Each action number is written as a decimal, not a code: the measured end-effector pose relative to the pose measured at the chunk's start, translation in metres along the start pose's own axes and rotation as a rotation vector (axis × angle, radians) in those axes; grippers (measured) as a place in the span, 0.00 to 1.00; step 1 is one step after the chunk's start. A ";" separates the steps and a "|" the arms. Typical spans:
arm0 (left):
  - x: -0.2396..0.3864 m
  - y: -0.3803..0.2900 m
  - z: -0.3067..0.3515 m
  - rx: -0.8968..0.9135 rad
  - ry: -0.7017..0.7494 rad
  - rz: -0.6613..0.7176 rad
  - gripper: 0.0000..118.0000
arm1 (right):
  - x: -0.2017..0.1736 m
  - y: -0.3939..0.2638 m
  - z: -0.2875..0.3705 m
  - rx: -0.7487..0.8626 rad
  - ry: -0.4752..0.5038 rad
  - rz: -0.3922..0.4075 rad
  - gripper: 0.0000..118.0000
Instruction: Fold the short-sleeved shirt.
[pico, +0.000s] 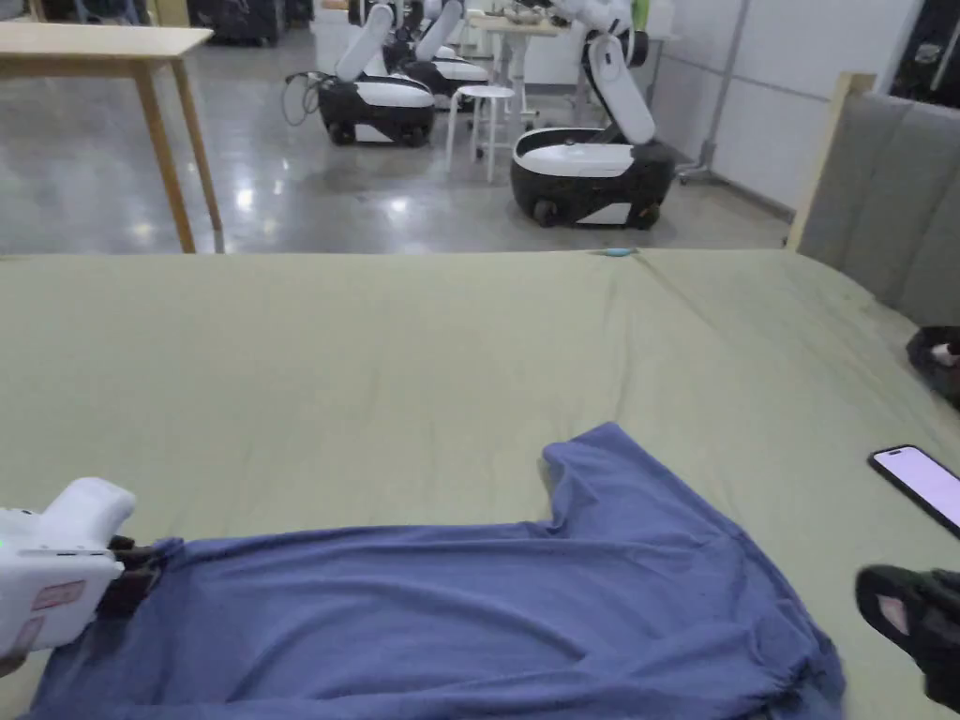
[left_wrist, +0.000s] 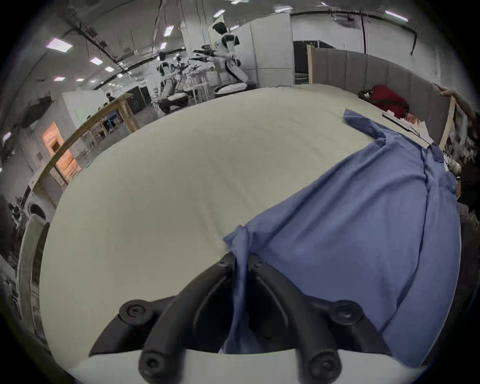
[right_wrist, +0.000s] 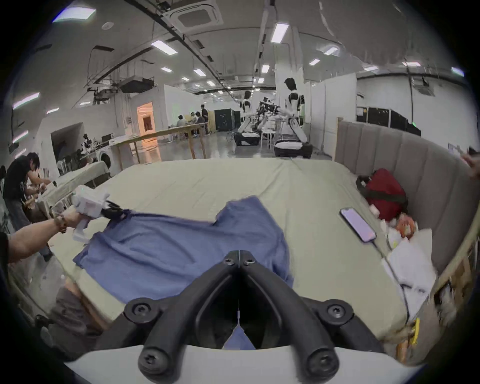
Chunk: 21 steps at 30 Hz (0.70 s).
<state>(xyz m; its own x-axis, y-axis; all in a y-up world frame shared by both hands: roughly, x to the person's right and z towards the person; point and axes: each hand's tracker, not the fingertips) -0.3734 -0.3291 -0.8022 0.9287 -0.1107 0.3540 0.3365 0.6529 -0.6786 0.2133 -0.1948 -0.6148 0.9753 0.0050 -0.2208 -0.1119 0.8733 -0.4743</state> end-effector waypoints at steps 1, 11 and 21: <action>0.001 0.001 0.002 0.002 0.000 -0.004 0.05 | 0.011 0.011 -0.026 -0.022 -0.009 0.014 0.00; 0.019 0.010 0.024 0.008 0.002 -0.016 0.05 | 0.084 0.026 -0.275 -0.485 -0.026 0.133 1.00; 0.018 0.016 0.029 0.007 0.009 -0.003 0.05 | 0.067 0.013 -0.307 -0.570 -0.038 0.132 0.48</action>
<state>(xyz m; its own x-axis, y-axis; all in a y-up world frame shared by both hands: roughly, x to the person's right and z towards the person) -0.3562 -0.2989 -0.7877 0.9289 -0.1196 0.3504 0.3385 0.6578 -0.6728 0.2183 -0.3324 -0.8975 0.9512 0.1227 -0.2830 -0.3071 0.4641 -0.8308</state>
